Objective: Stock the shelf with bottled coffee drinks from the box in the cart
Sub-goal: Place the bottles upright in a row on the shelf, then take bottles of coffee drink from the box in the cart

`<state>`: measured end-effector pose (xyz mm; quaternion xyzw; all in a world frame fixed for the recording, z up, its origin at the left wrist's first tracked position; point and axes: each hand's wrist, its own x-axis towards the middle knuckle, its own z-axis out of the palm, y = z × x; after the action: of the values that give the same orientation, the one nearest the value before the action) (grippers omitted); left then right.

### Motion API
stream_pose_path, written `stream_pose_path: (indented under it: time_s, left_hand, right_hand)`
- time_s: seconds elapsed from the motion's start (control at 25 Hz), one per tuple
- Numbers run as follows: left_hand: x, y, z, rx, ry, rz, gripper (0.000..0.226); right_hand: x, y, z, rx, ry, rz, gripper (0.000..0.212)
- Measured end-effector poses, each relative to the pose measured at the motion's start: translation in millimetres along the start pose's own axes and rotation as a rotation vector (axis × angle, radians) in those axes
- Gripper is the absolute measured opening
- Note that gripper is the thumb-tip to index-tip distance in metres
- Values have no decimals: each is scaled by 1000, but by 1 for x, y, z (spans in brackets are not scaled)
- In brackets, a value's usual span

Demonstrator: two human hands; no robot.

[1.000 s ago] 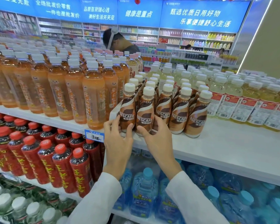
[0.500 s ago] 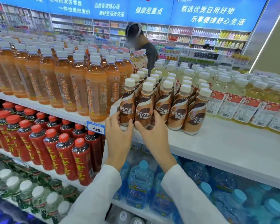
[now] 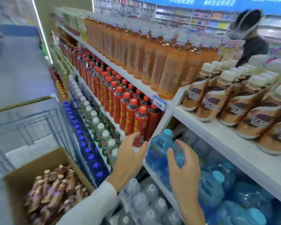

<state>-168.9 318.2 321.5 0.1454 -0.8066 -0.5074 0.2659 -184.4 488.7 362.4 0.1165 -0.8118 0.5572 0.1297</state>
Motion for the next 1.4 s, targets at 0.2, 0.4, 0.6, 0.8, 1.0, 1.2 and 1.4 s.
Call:
stream_pose_path:
  time_s: [0.2, 0.4, 0.6, 0.8, 1.0, 1.2, 1.4]
  left_hand:
    - [-89, -89, -82, 160, 155, -338, 43]
    - [-167, -150, -135, 131, 306, -598, 17]
    - [-211, -209, -164, 48, 380, -874, 41]
    - [-223, -260, -196, 13, 390, -1022, 29]
    - [-198, -324, -220, 48, 381, -1102, 36]
    - [-136, -409, -217, 105, 250, -1187, 40]
    - [-94, -504, -205, 268, 57, -1280, 63]
  right_hand:
    - [-73, 35, 56, 124, -283, 153, 26]
    - [-115, 71, 117, 36, -519, 396, 21]
    - [-145, 105, 179, -136, -709, 550, 23]
    - [-168, 113, 230, -220, -795, 641, 14]
    - [-173, 107, 276, -316, -943, 693, 26]
    - [-174, 110, 313, -363, -983, 711, 33]
    - [-175, 122, 344, -343, -1009, 760, 17]
